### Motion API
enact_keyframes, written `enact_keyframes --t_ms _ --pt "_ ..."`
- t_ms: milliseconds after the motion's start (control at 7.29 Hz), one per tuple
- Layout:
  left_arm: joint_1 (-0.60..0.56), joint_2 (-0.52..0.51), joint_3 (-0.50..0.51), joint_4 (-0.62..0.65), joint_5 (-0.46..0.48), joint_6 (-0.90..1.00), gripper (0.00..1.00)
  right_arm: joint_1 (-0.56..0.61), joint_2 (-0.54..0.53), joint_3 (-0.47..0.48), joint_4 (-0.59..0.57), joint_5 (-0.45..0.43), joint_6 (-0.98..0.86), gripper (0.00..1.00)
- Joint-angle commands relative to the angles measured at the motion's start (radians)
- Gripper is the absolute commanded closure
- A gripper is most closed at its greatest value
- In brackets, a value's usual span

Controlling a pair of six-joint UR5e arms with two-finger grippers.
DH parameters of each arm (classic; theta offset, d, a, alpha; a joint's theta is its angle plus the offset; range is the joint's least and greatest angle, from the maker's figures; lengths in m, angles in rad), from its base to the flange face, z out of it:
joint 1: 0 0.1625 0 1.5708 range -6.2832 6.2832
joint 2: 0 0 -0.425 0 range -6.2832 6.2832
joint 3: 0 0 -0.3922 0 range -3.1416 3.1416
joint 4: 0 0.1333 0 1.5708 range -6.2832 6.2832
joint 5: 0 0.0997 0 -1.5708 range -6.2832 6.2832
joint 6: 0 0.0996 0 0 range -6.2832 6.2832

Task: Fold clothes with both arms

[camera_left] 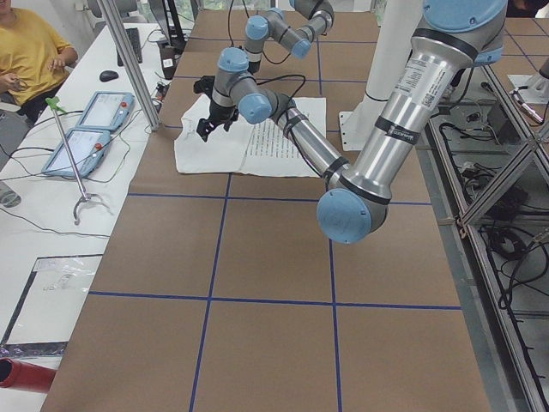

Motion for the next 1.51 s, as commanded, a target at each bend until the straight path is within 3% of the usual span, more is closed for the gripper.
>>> enact_keyframes --t_ms 0,412,686,961,1098,1373 --pt "-0.018 0.027 -0.003 -0.007 -0.015 0.032 0.00 -0.061 0.166 -0.270 0.000 -0.104 0.074 0.00" --pt "-0.018 0.030 -0.004 -0.008 -0.015 0.019 0.00 -0.083 0.198 -0.424 0.109 -0.159 0.103 0.00" --pt "-0.016 0.040 -0.004 -0.011 -0.016 0.018 0.00 -0.111 0.196 -0.453 0.148 -0.170 0.117 0.05" --pt "-0.016 0.046 -0.007 -0.011 -0.016 0.018 0.00 -0.134 0.198 -0.447 0.144 -0.192 0.105 0.42" --pt "-0.016 0.047 -0.013 -0.011 -0.016 0.018 0.00 -0.137 0.196 -0.447 0.142 -0.192 0.099 0.51" --pt "-0.018 0.049 -0.015 -0.011 -0.016 0.018 0.00 -0.137 0.190 -0.447 0.142 -0.192 0.094 0.56"
